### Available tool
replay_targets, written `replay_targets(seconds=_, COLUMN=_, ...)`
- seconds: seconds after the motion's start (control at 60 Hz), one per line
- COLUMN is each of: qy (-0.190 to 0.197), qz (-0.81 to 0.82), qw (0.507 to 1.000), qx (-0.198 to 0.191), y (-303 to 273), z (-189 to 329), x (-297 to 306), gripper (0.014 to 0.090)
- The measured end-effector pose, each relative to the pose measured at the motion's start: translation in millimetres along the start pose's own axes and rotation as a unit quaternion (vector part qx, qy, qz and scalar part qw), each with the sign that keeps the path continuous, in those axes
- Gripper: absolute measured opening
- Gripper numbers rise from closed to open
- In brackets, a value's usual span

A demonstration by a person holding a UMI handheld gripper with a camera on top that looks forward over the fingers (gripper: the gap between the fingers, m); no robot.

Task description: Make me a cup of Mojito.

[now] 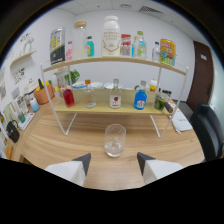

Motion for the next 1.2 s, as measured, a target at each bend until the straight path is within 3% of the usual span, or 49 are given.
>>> replay_targets(seconds=0.383, qy=-0.005, qz=-0.006, qw=1.0, qx=-0.016, y=24, z=-19, x=2, gripper=0.0855)
replay_targets(seconds=0.6, qy=-0.002, qz=-0.009, qw=1.0, qx=-0.025, y=40, z=-30, x=53, gripper=0.0854)
replay_targets(seconds=0.933, qy=-0.018, qz=0.022, qw=0.999, qx=0.033, y=-38, z=3, x=131, gripper=0.0855)
replay_targets(seconds=1.2, qy=-0.025, qz=0.021, qw=0.999, qx=0.044, y=-93, z=61, x=160, gripper=0.0849)
